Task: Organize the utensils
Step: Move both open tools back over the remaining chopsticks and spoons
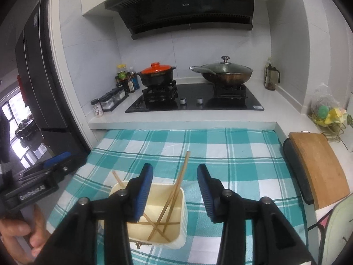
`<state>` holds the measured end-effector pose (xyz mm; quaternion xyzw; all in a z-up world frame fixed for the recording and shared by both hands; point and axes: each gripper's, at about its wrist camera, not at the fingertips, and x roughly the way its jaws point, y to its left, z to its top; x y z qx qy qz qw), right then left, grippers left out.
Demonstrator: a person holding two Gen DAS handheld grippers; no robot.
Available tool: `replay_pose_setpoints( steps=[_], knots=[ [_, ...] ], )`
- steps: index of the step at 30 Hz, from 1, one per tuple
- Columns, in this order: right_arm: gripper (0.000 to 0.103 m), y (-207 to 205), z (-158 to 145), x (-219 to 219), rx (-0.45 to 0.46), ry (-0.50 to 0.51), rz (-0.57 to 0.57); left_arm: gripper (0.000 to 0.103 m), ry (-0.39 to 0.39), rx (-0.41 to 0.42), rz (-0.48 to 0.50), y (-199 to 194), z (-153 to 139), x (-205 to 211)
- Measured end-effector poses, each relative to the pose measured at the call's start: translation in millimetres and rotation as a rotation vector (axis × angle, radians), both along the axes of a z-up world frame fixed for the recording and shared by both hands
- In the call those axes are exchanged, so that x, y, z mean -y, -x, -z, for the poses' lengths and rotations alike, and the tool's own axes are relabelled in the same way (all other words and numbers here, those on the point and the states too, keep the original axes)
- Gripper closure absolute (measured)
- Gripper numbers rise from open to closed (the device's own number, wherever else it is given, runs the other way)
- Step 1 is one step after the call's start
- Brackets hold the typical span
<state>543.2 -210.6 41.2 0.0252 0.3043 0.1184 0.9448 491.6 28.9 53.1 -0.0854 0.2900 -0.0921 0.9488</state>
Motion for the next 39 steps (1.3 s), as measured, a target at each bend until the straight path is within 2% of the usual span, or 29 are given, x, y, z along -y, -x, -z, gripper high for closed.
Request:
replay_pose_setpoints(
  steps=[1,5,9,14,18,23,27,31,35,39],
  knots=[
    [0.06,12,-6,2,0.015,-0.002,-0.005,0.011,-0.018,0.013,0.017,19,-5,-6],
    [0.057,69,-19,11,0.076,0.037,-0.036,0.007,-0.117,-0.006,0.098,90,-4,-23],
    [0.055,129,-8,21,0.089,0.086,-0.05,0.007,-0.178,-0.074,0.157,157,26,-32],
    [0.055,202,38,39,0.068,0.102,-0.032,0.007,-0.228,-0.103,0.174,230,86,-23],
    [0.055,253,94,49,0.044,0.119,0.028,0.007,-0.201,-0.12,0.149,267,135,-13],
    [0.055,294,171,56,-0.029,0.216,0.13,0.006,-0.146,-0.165,0.076,277,183,-12],
    [0.055,314,206,62,-0.097,0.182,0.179,0.007,-0.142,-0.193,0.014,266,208,-22],
    [0.055,324,223,55,-0.127,0.183,0.166,0.007,-0.21,-0.195,-0.104,246,228,-41],
    [0.055,329,228,48,-0.118,0.196,0.144,0.007,-0.159,-0.207,-0.173,238,236,-67],
    [0.055,326,237,49,-0.132,0.2,0.15,0.007,-0.093,-0.229,-0.177,235,243,-79]
  ],
)
